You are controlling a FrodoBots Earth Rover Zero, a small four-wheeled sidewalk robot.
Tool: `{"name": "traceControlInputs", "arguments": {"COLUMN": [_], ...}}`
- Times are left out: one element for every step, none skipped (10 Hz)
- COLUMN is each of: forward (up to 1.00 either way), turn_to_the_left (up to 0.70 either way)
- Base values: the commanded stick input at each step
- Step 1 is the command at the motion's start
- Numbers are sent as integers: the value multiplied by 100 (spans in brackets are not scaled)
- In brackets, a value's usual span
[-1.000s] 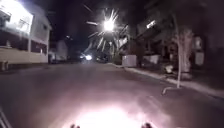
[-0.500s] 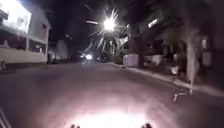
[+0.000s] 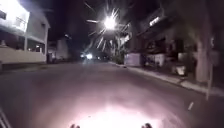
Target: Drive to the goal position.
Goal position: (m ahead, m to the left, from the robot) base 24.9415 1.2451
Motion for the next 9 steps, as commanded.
{"name": "traceControlInputs", "arguments": {"forward": [70, 70, 70, 70, 70, 70, 70, 70, 70], "turn_to_the_left": [0, 0, 0, 0, 0, 0, 0, 0, 0]}}
